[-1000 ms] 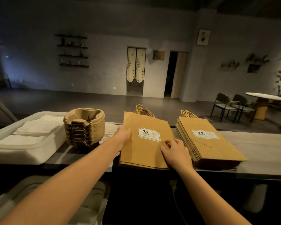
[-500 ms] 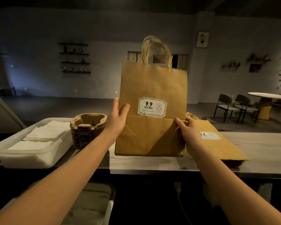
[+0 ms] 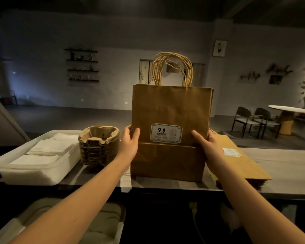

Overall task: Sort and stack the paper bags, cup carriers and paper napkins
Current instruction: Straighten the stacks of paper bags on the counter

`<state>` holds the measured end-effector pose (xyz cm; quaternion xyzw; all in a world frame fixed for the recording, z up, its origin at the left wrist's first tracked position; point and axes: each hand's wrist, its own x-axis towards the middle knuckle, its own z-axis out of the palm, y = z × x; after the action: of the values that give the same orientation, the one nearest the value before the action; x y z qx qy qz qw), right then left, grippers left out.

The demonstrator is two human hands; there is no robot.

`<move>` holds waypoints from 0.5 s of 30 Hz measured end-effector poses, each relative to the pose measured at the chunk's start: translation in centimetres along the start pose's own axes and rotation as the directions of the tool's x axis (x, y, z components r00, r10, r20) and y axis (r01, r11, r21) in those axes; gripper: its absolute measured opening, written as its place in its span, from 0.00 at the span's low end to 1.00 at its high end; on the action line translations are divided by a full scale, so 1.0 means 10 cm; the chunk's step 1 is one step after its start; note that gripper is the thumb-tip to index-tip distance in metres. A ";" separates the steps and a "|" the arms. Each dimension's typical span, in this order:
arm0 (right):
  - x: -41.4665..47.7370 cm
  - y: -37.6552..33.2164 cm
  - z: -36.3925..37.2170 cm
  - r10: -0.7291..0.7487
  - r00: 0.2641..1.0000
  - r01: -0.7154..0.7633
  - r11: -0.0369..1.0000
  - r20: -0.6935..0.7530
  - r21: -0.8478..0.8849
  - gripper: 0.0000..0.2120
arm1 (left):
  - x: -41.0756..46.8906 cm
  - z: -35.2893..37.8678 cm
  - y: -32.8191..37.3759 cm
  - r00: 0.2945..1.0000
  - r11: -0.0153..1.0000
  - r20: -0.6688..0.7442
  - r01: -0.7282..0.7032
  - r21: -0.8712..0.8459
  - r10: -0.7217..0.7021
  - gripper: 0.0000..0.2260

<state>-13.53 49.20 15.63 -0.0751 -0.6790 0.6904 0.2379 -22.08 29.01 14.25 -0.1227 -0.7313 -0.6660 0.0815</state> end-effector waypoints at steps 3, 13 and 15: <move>-0.03 -0.08 -0.04 0.024 0.996 -0.030 0.997 0.091 0.072 0.08 | -0.02 0.00 -0.04 1.000 0.999 -0.027 0.002 -0.054 -0.003 0.17; -0.16 -0.32 0.24 -0.197 0.934 0.273 0.933 -0.299 0.236 0.09 | -0.45 0.29 0.40 0.943 0.961 -0.190 -0.274 0.026 0.274 0.08; -0.19 -0.41 0.32 -0.215 0.907 0.337 0.886 -0.362 0.317 0.08 | -0.77 0.47 0.37 0.977 0.982 0.186 0.133 -0.131 -0.108 0.13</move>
<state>-12.33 45.39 19.44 -0.0399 -0.4919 0.7438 0.4507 -13.41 33.44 15.15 -0.1427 -0.6922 -0.7066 -0.0337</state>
